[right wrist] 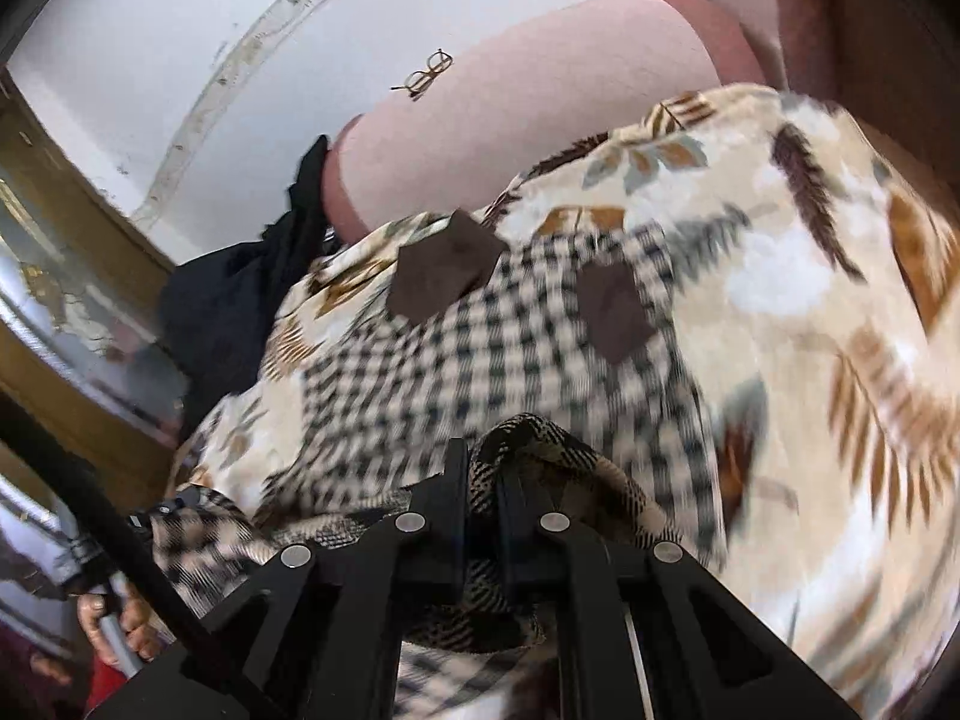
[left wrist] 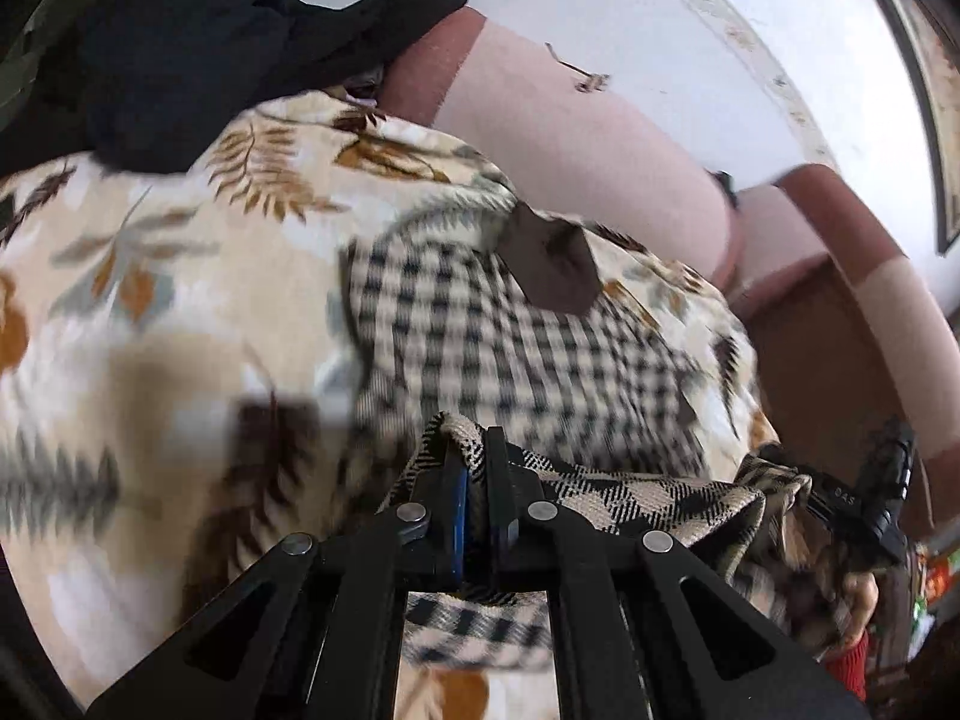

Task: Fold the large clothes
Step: 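Grasp the shirt hem with both grippers and lift it toward the collar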

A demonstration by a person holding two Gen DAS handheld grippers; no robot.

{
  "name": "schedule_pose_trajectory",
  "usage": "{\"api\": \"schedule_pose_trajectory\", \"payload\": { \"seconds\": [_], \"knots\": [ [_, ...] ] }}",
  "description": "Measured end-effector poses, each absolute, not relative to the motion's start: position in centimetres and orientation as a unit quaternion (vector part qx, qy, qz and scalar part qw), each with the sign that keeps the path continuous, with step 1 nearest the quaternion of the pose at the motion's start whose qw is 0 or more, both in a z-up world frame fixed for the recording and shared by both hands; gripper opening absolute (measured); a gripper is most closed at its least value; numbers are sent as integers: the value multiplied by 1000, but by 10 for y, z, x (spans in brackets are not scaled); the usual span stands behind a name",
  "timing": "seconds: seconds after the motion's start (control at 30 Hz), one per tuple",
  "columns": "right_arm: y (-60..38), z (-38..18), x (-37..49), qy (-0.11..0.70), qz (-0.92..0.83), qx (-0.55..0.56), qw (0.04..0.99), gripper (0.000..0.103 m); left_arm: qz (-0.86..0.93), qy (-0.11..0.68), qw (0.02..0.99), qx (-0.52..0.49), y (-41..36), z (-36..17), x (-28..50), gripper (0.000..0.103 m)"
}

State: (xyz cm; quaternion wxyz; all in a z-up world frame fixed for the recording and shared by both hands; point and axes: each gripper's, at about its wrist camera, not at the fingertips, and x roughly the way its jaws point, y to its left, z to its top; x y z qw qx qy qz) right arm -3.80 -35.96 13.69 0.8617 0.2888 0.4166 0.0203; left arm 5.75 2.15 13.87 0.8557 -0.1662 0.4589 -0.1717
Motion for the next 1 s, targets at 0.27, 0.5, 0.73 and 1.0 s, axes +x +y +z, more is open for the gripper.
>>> {"api": "schedule_pose_trajectory", "payload": {
  "seconds": [0.27, 0.5, 0.73, 1.0],
  "knots": [
    [-395, 79, 60, 448, -89, 258, 851, 9, -78, 473, 871, -109, 3, 114, 169, 5],
    [-428, 29, 78, 456, -100, 345, 814, 27, -99, 503, 838, -188, 26, 81, 204, 5],
    [-454, 33, 66, 395, -94, 440, 801, 53, -138, 486, 795, -335, 55, 88, 204, 13],
    [-446, 94, 48, 363, -135, 352, 852, 72, -73, 442, 851, -274, 75, 128, 178, 42]
  ]
}}
